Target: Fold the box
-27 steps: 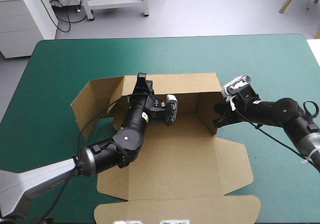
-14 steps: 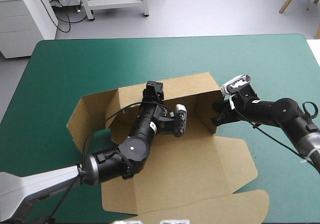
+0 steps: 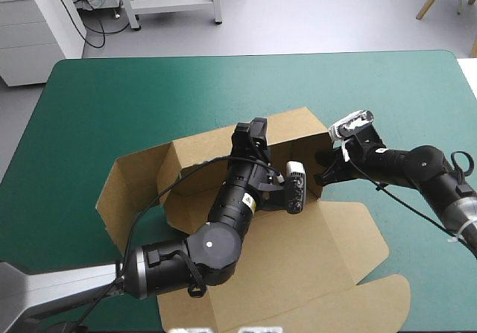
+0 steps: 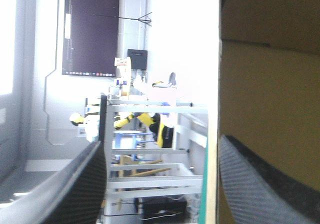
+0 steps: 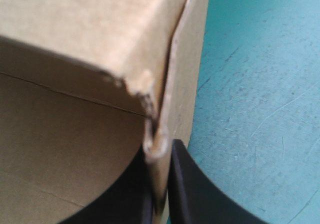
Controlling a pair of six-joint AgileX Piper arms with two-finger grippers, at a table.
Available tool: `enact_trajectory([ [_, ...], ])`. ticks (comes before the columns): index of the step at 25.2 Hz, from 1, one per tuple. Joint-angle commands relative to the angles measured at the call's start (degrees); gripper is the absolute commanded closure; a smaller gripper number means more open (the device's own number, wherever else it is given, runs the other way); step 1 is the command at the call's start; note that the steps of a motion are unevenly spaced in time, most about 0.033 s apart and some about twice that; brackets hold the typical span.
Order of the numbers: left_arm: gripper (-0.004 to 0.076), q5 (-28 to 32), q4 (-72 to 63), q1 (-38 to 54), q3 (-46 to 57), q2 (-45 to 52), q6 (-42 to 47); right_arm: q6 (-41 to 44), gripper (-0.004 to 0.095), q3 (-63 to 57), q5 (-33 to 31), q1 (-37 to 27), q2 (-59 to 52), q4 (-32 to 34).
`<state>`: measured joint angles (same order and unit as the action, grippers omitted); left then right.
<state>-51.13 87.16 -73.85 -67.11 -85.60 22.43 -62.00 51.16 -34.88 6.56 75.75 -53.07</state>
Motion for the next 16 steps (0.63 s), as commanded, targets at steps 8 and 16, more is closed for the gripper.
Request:
enact_trajectory([
  [8, 0.0259, -1.68, -25.69, 7.07, -21.15, 4.07, -5.83, 0.84, 0.0926, 1.63, 1.17, 0.14, -1.70, -3.06],
  [16, 0.0286, -13.55, -47.54, 40.60, -34.58, 4.78, -17.98, 4.65, 0.0926, 1.63, 1.44, 0.14, -1.70, -2.93],
])
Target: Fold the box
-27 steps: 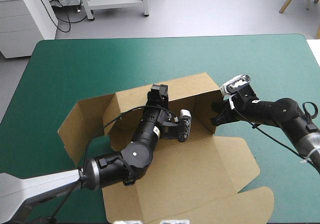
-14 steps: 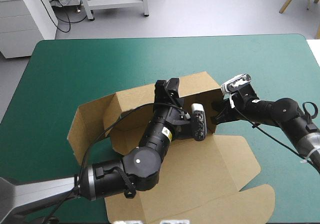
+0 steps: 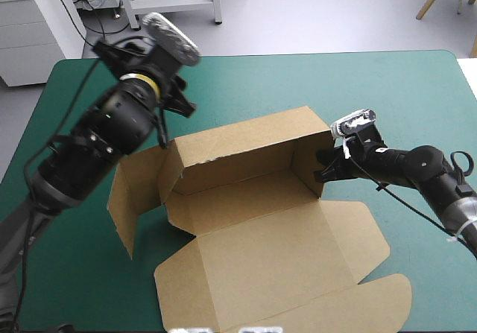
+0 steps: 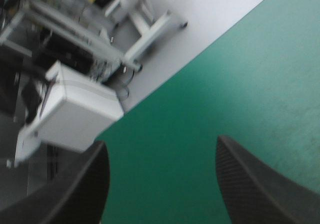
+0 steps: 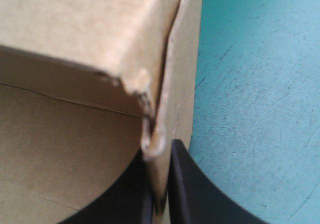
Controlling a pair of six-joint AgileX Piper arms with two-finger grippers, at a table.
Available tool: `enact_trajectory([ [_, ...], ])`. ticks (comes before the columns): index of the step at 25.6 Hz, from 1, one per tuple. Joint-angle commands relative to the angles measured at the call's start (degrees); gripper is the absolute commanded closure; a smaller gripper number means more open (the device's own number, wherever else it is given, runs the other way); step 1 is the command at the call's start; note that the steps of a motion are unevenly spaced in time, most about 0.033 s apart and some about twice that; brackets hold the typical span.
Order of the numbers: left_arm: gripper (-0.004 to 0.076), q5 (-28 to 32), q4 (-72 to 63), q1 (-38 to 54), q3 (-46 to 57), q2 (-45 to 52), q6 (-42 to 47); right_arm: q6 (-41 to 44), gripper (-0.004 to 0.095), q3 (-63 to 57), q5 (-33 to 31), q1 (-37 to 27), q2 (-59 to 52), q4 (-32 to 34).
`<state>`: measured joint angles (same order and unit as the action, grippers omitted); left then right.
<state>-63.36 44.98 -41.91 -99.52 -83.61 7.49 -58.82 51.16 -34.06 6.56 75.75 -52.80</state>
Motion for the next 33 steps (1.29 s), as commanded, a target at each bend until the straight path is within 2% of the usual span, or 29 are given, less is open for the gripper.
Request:
enact_trajectory([
  [1, 0.0286, -1.56, -14.22, 17.56, -2.16, 2.87, -5.13, 2.12, 0.0926, 1.63, 0.73, 0.14, -1.70, -2.85],
  [3, 0.0286, -1.28, -24.63, 28.44, -1.40, 2.87, -7.49, 3.15, 0.0926, 1.63, 0.73, 0.14, -1.70, -1.61],
  [6, 0.0286, 0.55, -35.06, 42.88, 5.21, 3.51, -10.72, 5.21, 0.0926, 1.74, 0.86, 0.14, -1.70, 0.55],
  [9, 0.0286, 4.83, -38.47, 48.78, 14.87, 4.84, -10.51, 7.38, 0.0926, 2.84, 0.86, 0.14, -1.70, 1.57],
  [14, 0.0286, 14.09, -38.89, 49.54, 29.45, 9.78, -5.06, 10.57, 0.0926, 4.35, 0.75, 0.14, -1.70, 3.88],
  [18, 0.0286, 20.57, -38.76, 49.54, 39.04, 14.51, -3.43, 16.00, 0.0926, 5.10, 0.66, 0.14, -1.70, 8.88],
  [26, 0.0287, 19.72, -39.30, 49.54, 46.36, 15.84, -3.43, 28.22, 0.0926, 9.54, -3.50, 0.14, -1.70, 18.49],
  [33, 0.0286, 20.22, -39.42, 49.54, 46.40, 15.84, -4.89, 38.47, 0.0926, 18.07, -14.52, 0.14, -1.36, 26.63],
])
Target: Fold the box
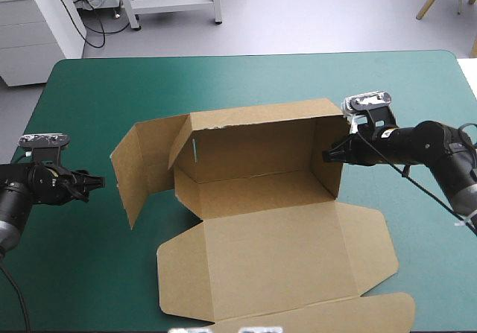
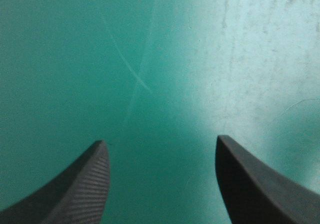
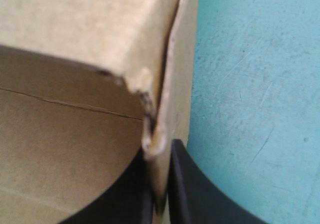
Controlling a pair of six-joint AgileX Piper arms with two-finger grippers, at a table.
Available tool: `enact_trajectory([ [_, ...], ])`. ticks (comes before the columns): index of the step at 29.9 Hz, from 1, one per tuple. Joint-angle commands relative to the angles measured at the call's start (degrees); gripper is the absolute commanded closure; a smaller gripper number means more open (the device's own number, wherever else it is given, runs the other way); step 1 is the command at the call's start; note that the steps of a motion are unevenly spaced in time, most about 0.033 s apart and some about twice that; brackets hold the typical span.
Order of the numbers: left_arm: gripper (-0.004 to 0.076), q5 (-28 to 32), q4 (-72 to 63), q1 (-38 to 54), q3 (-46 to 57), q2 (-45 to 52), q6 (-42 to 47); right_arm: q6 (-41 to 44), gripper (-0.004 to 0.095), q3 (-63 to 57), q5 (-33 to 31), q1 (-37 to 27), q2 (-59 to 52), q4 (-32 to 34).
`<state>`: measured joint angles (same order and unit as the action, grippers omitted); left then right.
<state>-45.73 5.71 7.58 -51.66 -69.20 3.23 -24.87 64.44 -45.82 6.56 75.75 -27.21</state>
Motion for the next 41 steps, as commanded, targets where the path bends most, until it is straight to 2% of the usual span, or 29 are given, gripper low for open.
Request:
enact_trajectory([
  [1, 0.0287, 2.73, -0.14, 0.05, -1.46, 1.43, -0.66, 5.65, 0.0926, 5.85, -4.51, 0.14, -1.04, 2.41],
  [6, 0.0287, 2.94, -0.14, 0.05, -1.46, 1.43, -0.66, 10.34, 0.0926, 11.46, -12.59, 0.14, 2.14, 8.55],
  [12, 0.0287, 2.94, -0.14, 0.05, -1.46, 1.43, -0.74, 11.21, 0.0926, 17.73, -21.71, 0.14, 8.79, 8.76],
  [23, 0.0341, 2.38, -0.28, 0.05, -1.46, 1.43, -1.09, 11.98, 0.0923, 31.94, -23.04, 0.14, 23.05, 8.97],
  [26, 0.0344, 1.92, -0.51, 0.05, -1.46, 1.43, -1.99, 11.98, 0.0848, 35.78, -22.91, 0.14, 26.51, 8.97],
  [30, 0.0344, 1.67, -0.74, 0.05, -1.46, 1.43, -1.99, 11.98, 0.0653, 39.49, -21.35, 0.14, 30.80, 8.61],
  [36, 0.0344, 1.67, -0.84, 0.05, -1.46, 1.43, -2.58, 11.22, 0.0385, 41.05, -12.97, 0.14, 32.58, 8.52],
  [38, 0.0344, 1.67, -0.99, 0.05, -1.46, 1.43, -2.83, 11.02, 0.0341, 42.19, -12.36, 0.14, 32.58, 9.09],
  [41, 0.0344, 1.78, -0.99, 0.05, -1.46, 1.43, -2.83, 11.02, 0.0333, 44.99, -14.74, 0.14, 32.58, 9.88],
])
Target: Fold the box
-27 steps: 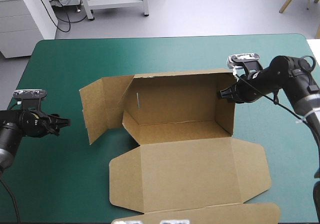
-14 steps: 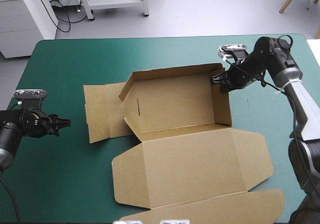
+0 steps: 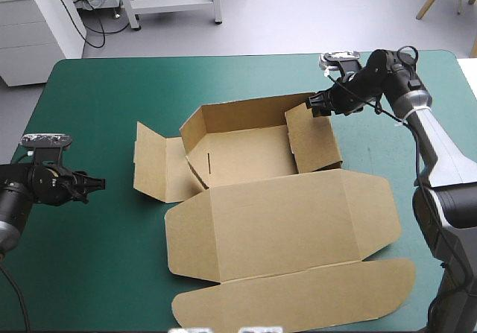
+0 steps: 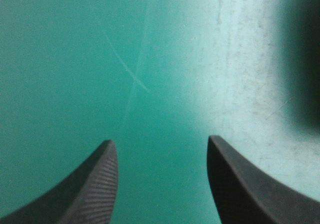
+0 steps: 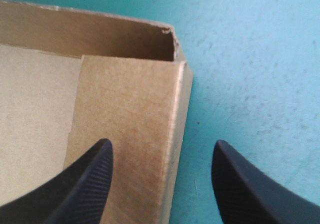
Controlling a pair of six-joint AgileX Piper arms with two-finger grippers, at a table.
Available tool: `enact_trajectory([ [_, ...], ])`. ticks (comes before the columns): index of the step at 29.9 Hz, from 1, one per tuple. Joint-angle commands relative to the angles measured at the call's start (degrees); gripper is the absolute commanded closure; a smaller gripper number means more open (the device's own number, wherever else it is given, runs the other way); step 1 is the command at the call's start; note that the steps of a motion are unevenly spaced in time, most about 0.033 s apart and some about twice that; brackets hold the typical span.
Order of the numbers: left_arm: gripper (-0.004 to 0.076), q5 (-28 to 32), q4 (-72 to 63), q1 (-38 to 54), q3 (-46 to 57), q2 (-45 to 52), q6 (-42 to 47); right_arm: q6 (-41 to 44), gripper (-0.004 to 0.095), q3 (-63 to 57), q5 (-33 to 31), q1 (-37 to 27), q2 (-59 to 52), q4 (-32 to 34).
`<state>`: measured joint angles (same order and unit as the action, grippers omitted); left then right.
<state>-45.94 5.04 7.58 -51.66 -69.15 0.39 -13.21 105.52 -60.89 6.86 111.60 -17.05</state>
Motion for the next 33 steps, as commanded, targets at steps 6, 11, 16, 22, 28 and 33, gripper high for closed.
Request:
enact_trajectory([
  [6, 0.0344, 2.87, -0.32, 0.05, -1.46, 1.38, 0.01, 2.36, 0.0326, 10.54, -8.13, -0.07, -3.73, 3.61],
  [11, 0.0344, 3.53, -0.32, 0.05, -1.46, 1.38, 0.01, 4.49, 0.0327, 10.44, -8.13, 2.18, -8.22, 7.13],
  [16, 0.0344, 3.46, -0.70, 0.05, -1.46, 1.38, 0.01, 7.96, 0.0328, 7.14, -8.13, 7.06, -13.44, 14.16],
  [22, 0.0344, 3.32, -0.83, 0.05, -1.46, 1.38, 0.01, 10.85, 0.0325, -1.45, -8.13, 10.23, -17.07, 15.14],
  [28, 0.0344, 3.01, -1.79, 0.05, -1.46, 1.38, 0.01, 10.73, 0.0218, -4.91, -8.13, 10.11, -15.18, 18.44],
  [33, 0.0344, 2.58, -1.79, 0.05, -1.46, 1.38, 0.01, 11.40, 0.0143, -4.91, -4.15, 10.11, -11.80, 19.23],
])
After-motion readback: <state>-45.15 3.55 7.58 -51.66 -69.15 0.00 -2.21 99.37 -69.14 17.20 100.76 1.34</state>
